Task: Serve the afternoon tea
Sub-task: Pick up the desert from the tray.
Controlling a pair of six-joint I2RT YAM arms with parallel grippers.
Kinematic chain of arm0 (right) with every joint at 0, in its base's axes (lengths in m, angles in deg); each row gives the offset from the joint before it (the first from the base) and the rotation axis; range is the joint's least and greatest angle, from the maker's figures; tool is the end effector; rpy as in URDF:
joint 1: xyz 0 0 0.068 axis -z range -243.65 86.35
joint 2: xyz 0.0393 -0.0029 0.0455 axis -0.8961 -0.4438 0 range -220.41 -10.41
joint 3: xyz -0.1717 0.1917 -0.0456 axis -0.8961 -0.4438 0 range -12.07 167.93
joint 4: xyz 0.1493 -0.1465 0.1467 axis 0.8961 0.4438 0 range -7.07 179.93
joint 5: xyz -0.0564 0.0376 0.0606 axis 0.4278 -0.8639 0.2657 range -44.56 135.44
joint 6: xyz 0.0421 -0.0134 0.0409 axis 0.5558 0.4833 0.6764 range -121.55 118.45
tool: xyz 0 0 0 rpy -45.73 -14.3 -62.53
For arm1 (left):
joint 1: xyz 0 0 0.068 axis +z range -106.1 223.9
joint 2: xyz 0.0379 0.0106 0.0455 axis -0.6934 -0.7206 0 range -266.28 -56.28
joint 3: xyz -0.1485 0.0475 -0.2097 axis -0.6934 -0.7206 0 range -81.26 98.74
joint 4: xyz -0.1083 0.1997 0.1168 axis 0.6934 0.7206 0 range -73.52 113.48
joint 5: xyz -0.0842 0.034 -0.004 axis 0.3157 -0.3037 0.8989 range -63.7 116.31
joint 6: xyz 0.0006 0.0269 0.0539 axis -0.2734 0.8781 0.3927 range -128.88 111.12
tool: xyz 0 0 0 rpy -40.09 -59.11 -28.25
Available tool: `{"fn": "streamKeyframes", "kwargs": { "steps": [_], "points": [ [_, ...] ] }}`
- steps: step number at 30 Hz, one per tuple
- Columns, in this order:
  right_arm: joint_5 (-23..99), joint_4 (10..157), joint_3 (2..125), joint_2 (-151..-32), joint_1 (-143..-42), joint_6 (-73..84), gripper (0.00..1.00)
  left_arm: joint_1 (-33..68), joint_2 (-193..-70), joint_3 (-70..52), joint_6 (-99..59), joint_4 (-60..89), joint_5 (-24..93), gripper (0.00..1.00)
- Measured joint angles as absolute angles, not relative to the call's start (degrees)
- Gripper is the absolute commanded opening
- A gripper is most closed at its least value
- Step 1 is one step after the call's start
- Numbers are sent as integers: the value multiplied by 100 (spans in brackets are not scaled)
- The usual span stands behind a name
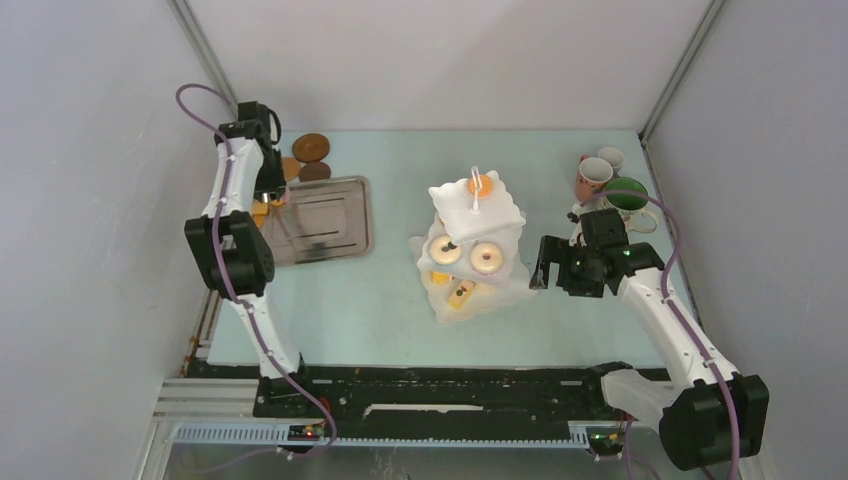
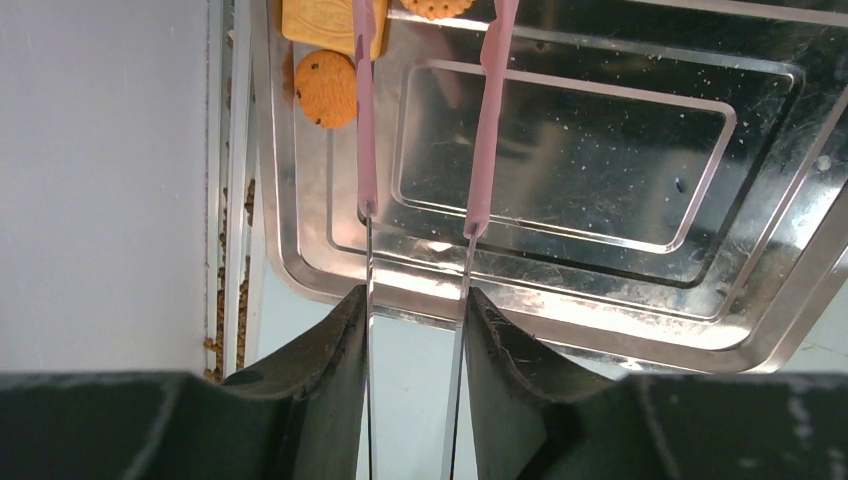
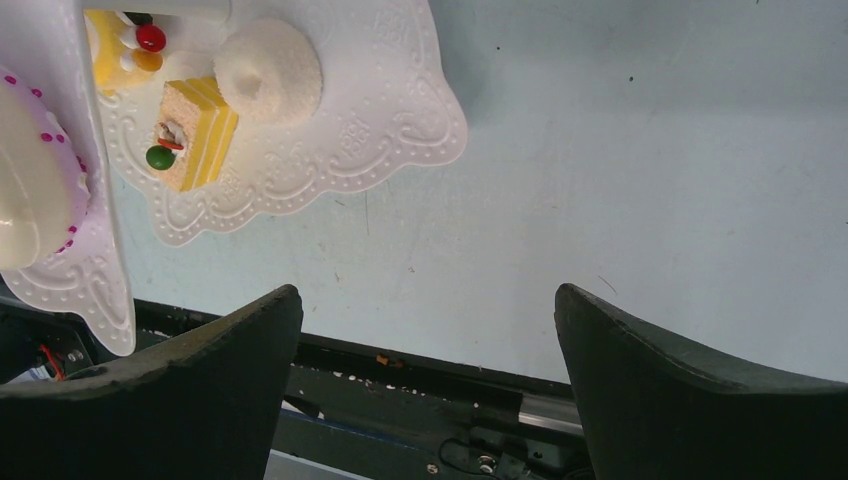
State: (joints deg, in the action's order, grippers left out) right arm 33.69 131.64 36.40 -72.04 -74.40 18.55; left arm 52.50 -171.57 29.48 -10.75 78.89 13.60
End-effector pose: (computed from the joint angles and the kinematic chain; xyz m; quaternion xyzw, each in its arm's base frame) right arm 0.1965 0.0466 0.2357 0.0539 0.9637 0.1600 0.2066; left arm 0.4101 0.0721 0.2742 -0.1108 0.9678 0.1198 0.1918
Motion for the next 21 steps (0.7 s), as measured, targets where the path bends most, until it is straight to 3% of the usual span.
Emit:
{"fn": "streamKeyframes", "kwargs": {
  "steps": [21],
  "points": [
    [3372,13166,3640,-7215,-7440,1857,100,5405,-17708,3081,-1038,7957,1790,38]
  ]
}}
